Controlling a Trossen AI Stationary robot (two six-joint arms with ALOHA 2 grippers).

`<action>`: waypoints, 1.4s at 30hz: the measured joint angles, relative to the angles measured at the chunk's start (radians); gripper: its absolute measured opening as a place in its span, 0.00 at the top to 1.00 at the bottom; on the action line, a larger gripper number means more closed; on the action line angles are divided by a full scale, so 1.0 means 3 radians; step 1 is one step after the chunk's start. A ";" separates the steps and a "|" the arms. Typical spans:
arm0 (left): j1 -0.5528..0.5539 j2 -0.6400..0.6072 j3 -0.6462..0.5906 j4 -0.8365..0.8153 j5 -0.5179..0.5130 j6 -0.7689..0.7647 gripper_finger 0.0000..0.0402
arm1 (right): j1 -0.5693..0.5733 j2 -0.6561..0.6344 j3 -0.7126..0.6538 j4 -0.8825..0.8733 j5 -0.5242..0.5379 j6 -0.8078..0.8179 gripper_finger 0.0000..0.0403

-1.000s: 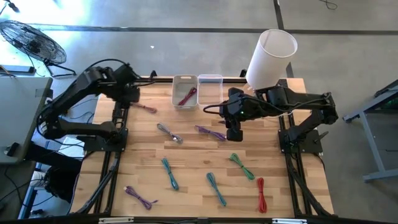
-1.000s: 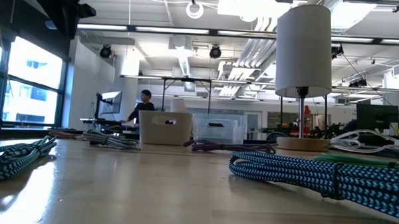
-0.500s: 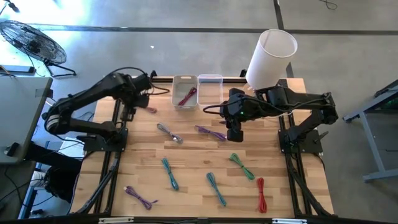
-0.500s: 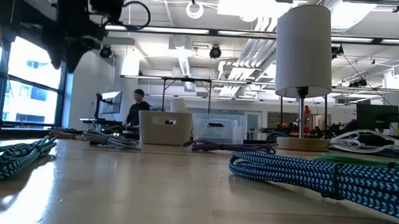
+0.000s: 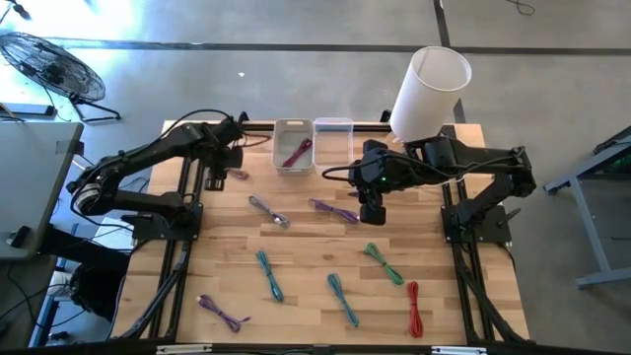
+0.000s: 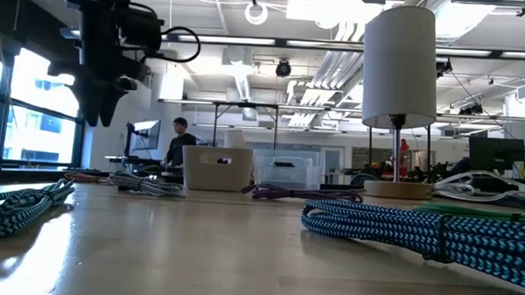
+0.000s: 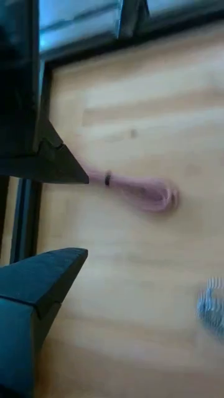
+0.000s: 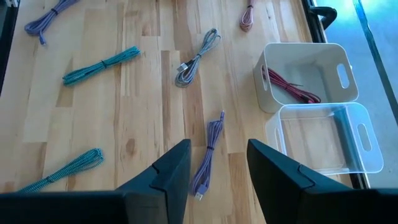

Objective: Pick & Place USB Port
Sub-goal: Put the light pink USB cable into the transparent bin

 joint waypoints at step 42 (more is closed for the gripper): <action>0.0601 0.1167 0.0001 0.0453 0.0185 0.1406 0.57 | 0.0000 0.0001 -0.0001 0.0000 -0.0066 0.0282 0.63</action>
